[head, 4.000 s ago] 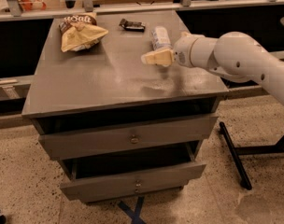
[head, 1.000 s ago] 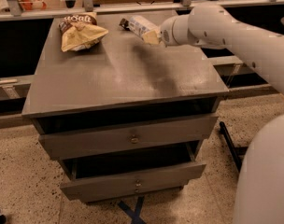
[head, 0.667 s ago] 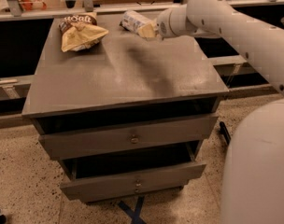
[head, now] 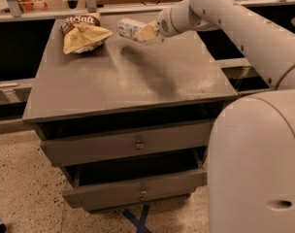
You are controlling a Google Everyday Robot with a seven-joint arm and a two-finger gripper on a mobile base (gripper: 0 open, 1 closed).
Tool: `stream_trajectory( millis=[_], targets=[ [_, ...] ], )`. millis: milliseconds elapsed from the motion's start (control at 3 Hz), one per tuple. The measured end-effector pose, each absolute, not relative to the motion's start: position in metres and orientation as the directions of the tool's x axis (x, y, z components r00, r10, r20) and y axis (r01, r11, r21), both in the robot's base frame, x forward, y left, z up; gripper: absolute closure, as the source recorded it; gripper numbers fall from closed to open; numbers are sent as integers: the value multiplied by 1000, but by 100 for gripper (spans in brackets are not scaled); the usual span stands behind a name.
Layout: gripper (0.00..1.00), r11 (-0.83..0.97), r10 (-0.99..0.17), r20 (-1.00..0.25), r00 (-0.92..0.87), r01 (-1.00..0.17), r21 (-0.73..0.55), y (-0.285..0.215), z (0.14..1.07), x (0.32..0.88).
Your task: Move blue plastic bottle near brown chip bag
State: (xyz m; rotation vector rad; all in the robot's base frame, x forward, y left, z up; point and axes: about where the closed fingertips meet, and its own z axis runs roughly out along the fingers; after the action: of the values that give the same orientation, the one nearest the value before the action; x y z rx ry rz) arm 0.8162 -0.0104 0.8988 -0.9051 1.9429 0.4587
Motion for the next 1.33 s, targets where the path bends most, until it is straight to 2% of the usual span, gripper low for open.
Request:
stream_trajectory(
  millis=[333, 667, 1333],
  targets=[
    [100, 626, -424, -844, -330, -780, -9, 2, 888, 811],
    [85, 598, -432, -835, -341, -802, 19, 15, 881, 805],
    [38, 566, -431, -828, -359, -822, 62, 29, 874, 792]
  ],
)
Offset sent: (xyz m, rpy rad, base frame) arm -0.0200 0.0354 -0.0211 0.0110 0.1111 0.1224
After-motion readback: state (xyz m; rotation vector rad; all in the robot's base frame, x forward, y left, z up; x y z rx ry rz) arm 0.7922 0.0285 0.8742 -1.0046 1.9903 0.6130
